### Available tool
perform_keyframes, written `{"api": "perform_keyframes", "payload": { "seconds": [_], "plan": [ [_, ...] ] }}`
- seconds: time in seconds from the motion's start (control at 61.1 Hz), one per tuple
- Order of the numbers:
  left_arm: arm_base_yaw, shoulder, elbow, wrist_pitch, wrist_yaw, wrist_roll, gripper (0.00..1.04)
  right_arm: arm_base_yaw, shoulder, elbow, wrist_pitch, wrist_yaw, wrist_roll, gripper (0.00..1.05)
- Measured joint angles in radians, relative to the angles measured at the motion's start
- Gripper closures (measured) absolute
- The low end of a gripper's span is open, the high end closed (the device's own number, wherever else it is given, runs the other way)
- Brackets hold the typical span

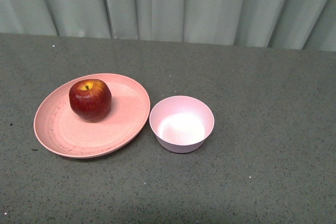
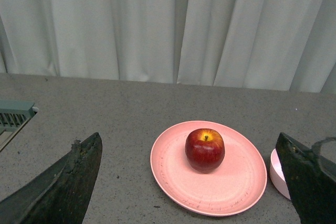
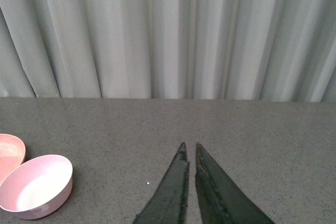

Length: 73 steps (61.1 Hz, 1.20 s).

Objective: Move apple from plate to bowl

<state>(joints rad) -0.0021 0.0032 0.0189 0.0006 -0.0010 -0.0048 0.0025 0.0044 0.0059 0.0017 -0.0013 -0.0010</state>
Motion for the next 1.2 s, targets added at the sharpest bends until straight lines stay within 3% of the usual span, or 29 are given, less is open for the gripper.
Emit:
{"api": "perform_keyframes", "payload": {
  "seconds": [0.229, 0.393, 0.508, 0.622, 0.95, 1.196],
  "plan": [
    [0.000, 0.000, 0.000, 0.000, 0.000, 0.000, 0.07, 0.000, 0.000, 0.000, 0.000, 0.000, 0.000, 0.43],
    [0.000, 0.000, 0.000, 0.000, 0.000, 0.000, 0.07, 0.000, 0.000, 0.000, 0.000, 0.000, 0.001, 0.08],
    [0.000, 0.000, 0.000, 0.000, 0.000, 0.000, 0.07, 0.000, 0.000, 0.000, 0.000, 0.000, 0.001, 0.10],
    [-0.024, 0.132, 0.035, -0.065, -0.066, -0.077, 0.07, 0.000, 0.000, 0.000, 0.000, 0.000, 0.001, 0.09],
    [-0.063, 1.030, 0.251, 0.515, 0.016, -0.138, 0.07, 0.000, 0.000, 0.000, 0.000, 0.000, 0.001, 0.09],
    [-0.108, 1.543, 0.545, 0.526, 0.077, -0.144, 0.07, 0.000, 0.000, 0.000, 0.000, 0.000, 0.001, 0.09]
  ]
}}
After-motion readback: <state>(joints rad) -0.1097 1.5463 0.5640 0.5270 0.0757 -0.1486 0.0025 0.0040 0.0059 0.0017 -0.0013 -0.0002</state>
